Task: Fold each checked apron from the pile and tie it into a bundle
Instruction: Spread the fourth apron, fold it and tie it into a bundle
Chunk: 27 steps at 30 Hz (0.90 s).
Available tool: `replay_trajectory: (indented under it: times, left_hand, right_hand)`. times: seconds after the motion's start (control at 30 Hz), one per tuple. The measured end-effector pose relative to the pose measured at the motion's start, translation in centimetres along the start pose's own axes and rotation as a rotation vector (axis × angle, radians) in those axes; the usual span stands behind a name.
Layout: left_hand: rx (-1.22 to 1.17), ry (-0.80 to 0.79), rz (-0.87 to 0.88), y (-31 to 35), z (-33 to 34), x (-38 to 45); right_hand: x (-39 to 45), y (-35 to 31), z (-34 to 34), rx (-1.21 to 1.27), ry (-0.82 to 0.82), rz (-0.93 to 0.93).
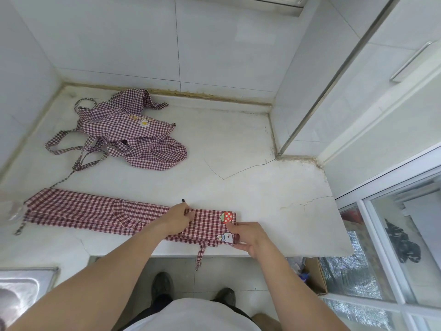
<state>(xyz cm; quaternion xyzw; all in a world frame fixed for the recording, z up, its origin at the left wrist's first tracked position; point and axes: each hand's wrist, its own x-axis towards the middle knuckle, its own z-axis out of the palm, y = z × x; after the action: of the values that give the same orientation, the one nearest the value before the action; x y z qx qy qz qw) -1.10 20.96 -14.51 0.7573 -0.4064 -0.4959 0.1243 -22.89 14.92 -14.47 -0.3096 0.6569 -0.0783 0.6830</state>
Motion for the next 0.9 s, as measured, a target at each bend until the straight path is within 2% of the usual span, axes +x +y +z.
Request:
replay_trajectory:
  times: [0.07,0.13,0.33,0.5,0.7,0.83,0.9]
  left_hand:
    - [-0.12,0.015,0.009,-0.5,-0.2,-0.1]
    - [-0.128,0.01,0.03,-0.7,-0.3,0.0]
    - [0.209,0.185,0.032,-0.8,0.4,0.2]
    - [0.14,0.123,0.005,-1.3,-0.5,0.2]
    - [0.176,0.118,0.105,-2.2,-1.0,0.5]
    - [0.468,0.237,0.133,-2.4,-0.7,1.1]
    - [0.56,0.214,0.149,-2.0,-0.8,1.4]
  right_hand:
    - [0.2,-0.2,0.3,0.006,-0.026,0.003]
    - [0.3,-0.2,0.7,-0.013,-0.034,-0.011]
    - [0.6,0.2,1.9,-0.076,0.021,-0.088]
    - [0.7,0.0,2.8,-0.114,-0.048,-0.12]
    - [1.1,-0.1,3.3,-0.212,-0.047,-0.148]
    - [1.0,-0.4,3.2,-0.154,-0.042,-0.13]
    - [1.2,-0.5,2.7,-0.114,-0.034,-0.125]
